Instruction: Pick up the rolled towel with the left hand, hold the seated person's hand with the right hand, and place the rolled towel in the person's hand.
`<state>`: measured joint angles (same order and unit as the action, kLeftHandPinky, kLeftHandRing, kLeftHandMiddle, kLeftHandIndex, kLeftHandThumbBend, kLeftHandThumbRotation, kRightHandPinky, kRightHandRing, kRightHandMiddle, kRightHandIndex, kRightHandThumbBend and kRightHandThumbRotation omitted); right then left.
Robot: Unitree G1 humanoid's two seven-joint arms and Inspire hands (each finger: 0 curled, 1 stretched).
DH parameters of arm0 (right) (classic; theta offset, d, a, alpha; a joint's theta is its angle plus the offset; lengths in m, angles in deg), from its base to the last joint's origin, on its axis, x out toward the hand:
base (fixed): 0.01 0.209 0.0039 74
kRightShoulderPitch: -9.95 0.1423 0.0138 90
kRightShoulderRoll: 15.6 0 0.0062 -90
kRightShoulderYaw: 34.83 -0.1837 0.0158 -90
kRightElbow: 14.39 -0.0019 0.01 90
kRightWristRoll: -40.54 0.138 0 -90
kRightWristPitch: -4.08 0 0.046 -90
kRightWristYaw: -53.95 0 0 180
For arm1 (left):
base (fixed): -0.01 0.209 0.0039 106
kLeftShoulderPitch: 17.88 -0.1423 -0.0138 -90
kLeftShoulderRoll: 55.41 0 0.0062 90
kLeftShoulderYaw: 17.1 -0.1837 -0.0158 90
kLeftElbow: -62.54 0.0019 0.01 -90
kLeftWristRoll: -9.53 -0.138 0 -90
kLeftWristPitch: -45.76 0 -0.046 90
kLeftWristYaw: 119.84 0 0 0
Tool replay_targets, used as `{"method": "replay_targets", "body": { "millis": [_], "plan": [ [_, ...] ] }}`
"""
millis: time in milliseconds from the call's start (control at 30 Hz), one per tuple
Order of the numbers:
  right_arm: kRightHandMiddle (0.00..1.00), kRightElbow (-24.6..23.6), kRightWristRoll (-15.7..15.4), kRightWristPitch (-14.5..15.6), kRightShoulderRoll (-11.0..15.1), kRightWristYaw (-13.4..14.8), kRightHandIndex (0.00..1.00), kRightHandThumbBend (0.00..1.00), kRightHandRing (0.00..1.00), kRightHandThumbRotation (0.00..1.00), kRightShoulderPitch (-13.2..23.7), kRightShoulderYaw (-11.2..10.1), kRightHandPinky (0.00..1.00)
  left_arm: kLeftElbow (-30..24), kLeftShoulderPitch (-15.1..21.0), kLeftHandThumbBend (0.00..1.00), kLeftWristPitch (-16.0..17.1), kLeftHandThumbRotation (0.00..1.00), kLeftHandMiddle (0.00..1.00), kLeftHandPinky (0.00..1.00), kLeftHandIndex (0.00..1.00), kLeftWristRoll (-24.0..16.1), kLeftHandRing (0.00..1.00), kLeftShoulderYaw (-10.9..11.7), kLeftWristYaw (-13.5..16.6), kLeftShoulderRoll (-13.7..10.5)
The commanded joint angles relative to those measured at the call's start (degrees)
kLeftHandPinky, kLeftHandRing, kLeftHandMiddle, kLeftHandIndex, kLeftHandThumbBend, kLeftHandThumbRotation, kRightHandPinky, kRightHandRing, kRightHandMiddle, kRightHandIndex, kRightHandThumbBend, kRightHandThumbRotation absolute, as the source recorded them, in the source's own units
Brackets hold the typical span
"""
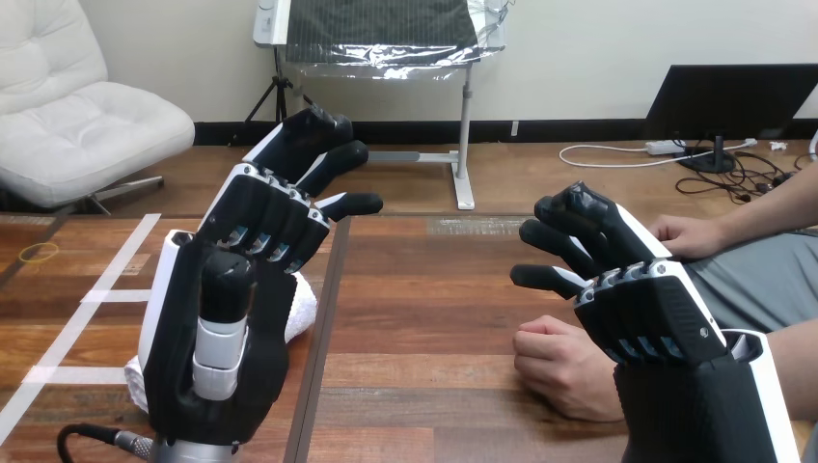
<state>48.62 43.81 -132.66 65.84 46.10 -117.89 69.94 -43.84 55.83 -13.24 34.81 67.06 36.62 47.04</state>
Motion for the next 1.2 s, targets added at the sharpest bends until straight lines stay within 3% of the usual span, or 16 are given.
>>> {"method": "replay_targets", "body": {
  "millis": [0,233,600,833,1167],
  "plan": [
    [0.87,-1.24,0.04,-0.61,-0.44,0.24,0.87,0.96,0.85,1.0,2.02,-0.56,0.74,-1.02,1.68,0.75,1.07,0.79,0.85,0.69,0.81,-0.16,0.83,0.5,-0.18,0.79],
    [0.87,-1.32,0.45,-0.34,-0.22,0.11,0.87,0.96,0.85,1.0,1.89,-0.39,0.74,-0.5,2.02,0.78,1.08,0.69,0.85,0.69,0.82,-1.37,0.84,1.25,0.36,0.53],
    [0.87,-1.2,0.48,-0.43,-0.26,0.06,0.87,0.95,0.85,1.0,2.08,-0.24,0.74,0.97,3.09,0.92,2.91,0.42,0.83,0.63,0.81,-7.48,0.8,3.02,4.72,2.01],
    [0.87,-1.16,0.17,-0.46,-0.46,0.18,0.87,0.95,0.85,1.0,2.13,-0.29,0.74,2.02,3.84,0.96,3.67,0.31,0.84,0.62,0.81,-9.38,0.8,3.94,6.62,2.34],
    [0.87,-1.25,-0.13,-0.2,-0.87,0.44,0.87,0.97,0.84,1.0,1.81,-0.17,0.74,3.94,6.2,1.0,3.72,0.22,0.87,0.65,0.84,-20.28,0.83,8.44,13.47,1.4]
  ]
}}
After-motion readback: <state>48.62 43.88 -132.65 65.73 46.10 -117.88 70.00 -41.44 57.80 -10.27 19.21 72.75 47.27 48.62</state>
